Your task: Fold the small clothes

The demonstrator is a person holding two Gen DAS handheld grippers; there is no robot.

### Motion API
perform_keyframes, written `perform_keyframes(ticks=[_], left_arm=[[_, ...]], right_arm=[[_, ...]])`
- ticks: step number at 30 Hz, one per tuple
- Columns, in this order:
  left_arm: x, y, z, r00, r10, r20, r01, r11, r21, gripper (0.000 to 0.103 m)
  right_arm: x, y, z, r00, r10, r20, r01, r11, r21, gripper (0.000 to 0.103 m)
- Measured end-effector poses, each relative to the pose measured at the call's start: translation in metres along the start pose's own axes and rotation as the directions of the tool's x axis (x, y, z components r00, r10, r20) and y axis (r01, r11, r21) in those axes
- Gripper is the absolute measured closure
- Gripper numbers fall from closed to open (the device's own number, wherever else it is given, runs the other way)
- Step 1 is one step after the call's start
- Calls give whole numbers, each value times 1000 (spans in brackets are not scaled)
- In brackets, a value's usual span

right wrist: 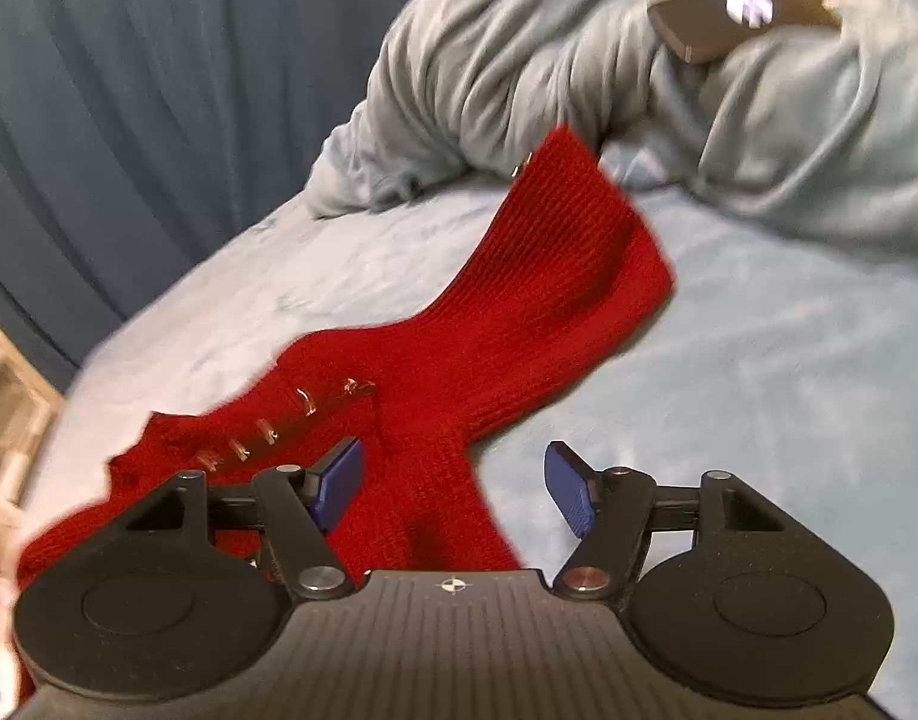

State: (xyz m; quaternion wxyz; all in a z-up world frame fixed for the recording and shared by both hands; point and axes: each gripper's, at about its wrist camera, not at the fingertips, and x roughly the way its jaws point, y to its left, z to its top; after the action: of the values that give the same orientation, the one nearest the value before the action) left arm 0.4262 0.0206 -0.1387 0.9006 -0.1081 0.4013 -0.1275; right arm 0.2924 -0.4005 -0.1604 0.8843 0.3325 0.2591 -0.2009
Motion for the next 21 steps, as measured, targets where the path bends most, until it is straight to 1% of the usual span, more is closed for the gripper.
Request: perform_keyframes(ticks=[2, 3, 5, 6, 7, 8, 9, 10, 11, 12, 13, 14, 15, 16, 17, 18, 20, 21], left_arm=[[-1, 23, 25, 998, 57, 36, -57, 998, -4, 1], [2, 31, 40, 997, 65, 47, -66, 998, 12, 1], [13, 33, 69, 994, 80, 68, -85, 994, 64, 1], [25, 32, 83, 994, 98, 58, -103, 990, 101, 1], [40, 32, 94, 992, 118, 32, -121, 987, 108, 1], [49, 35, 93, 993, 116, 0, -116, 989, 87, 1], [65, 43, 102, 994, 96, -55, -94, 995, 37, 1], [78, 53, 108, 992, 67, -105, -70, 997, -25, 1], [94, 61, 113, 988, 30, -151, -47, 993, -104, 1], [108, 69, 114, 985, 14, -170, -42, 986, -163, 1], [118, 74, 117, 985, 13, -170, -49, 976, -212, 2], [119, 79, 115, 988, 10, -156, -46, 973, -228, 9], [123, 75, 120, 992, 3, -130, -31, 975, -219, 54], [130, 69, 125, 992, -13, -129, -11, 982, -187, 74], [133, 57, 132, 992, 8, -128, -25, 991, -132, 78], [130, 44, 136, 994, 27, -110, -34, 998, -61, 85], [123, 23, 146, 997, 36, -70, -33, 999, 43, 86], [115, 16, 153, 998, 38, -43, -35, 997, 68, 87]], right_arm=[[9, -11, -2, 999, 33, -41, -30, 997, 74, 34], [14, -16, -4, 997, 41, -60, -34, 993, 111, 34], [23, -25, -5, 994, 55, -95, -37, 983, 182, 34], [26, -29, -5, 992, 65, -107, -42, 977, 209, 34], [28, -30, -5, 991, 80, -111, -53, 972, 227, 34], [30, -30, -4, 988, 104, -110, -75, 967, 243, 33], [32, -29, -4, 985, 134, -111, -103, 962, 252, 33], [34, -25, -4, 977, 175, -119, -140, 958, 252, 33], [37, -21, -5, 970, 206, -130, -170, 955, 242, 33], [38, -16, -6, 964, 228, -138, -194, 954, 227, 33], [40, -11, -9, 959, 245, -143, -213, 954, 209, 33], [44, -1, -14, 953, 260, -154, -235, 958, 165, 33], [44, -1, -14, 953, 260, -154, -235, 958, 165, 33], [45, 2, -17, 954, 253, -161, -233, 963, 136, 33], [46, 4, -19, 956, 244, -164, -228, 967, 111, 33], [46, 4, -20, 957, 238, -167, -224, 970, 96, 33], [48, 3, -21, 956, 238, -173, -223, 970, 100, 33], [48, 2, -21, 955, 242, -172, -226, 968, 106, 33]])
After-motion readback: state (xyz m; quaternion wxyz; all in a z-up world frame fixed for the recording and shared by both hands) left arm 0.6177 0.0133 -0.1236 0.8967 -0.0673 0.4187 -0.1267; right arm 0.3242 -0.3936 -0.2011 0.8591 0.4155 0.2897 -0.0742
